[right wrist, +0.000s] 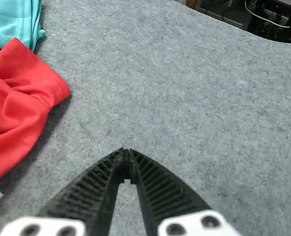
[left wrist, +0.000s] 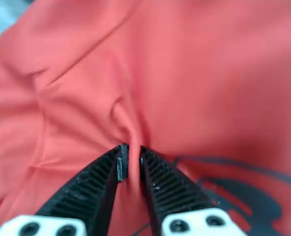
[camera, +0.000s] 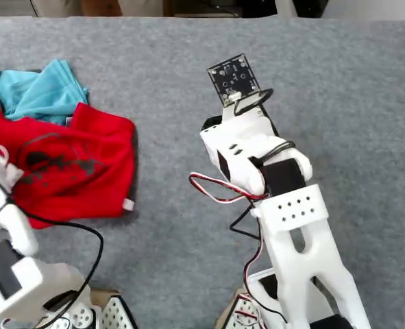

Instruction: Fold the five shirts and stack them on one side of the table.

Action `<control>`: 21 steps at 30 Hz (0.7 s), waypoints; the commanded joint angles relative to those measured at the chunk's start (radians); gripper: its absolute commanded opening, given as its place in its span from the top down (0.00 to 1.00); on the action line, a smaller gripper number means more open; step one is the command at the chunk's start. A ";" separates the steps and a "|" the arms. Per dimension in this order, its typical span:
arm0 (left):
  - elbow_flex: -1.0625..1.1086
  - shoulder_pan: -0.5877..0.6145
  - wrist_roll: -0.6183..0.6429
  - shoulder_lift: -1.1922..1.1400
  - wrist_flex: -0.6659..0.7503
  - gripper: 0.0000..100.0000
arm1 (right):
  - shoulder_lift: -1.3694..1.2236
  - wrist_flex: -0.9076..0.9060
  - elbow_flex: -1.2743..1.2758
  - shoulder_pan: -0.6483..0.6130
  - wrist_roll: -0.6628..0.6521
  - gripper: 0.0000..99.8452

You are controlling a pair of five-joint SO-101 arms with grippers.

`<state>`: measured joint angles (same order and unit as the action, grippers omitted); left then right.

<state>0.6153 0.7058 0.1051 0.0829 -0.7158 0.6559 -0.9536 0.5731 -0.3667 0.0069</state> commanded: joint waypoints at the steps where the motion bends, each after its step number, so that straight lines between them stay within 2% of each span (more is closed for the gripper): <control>1: -0.048 -0.149 0.002 0.130 -0.164 0.98 | 0.004 -0.028 -0.099 -0.002 -0.008 0.99; 4: -0.018 -0.288 -0.011 0.236 -0.247 0.98 | -0.001 -0.071 -0.174 0.025 -0.006 0.99; 11: 0.216 -0.735 -0.198 0.498 -0.361 0.98 | -0.018 -0.199 -0.317 0.104 -0.008 0.98; 16: 0.462 -1.057 -0.256 0.674 -0.390 0.98 | -0.165 -0.405 -0.478 0.119 -0.006 0.84; 18: 0.542 -1.126 -0.276 0.736 -0.390 0.98 | -0.255 -0.465 -0.581 0.113 -0.005 0.81; 21: 0.563 -1.085 -0.334 0.817 -0.411 0.98 | -0.406 -0.523 -0.766 0.070 -0.003 0.81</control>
<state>1.1615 -0.3805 -0.1849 0.8193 -1.0978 0.3644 -1.4262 0.0038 -0.2700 0.0069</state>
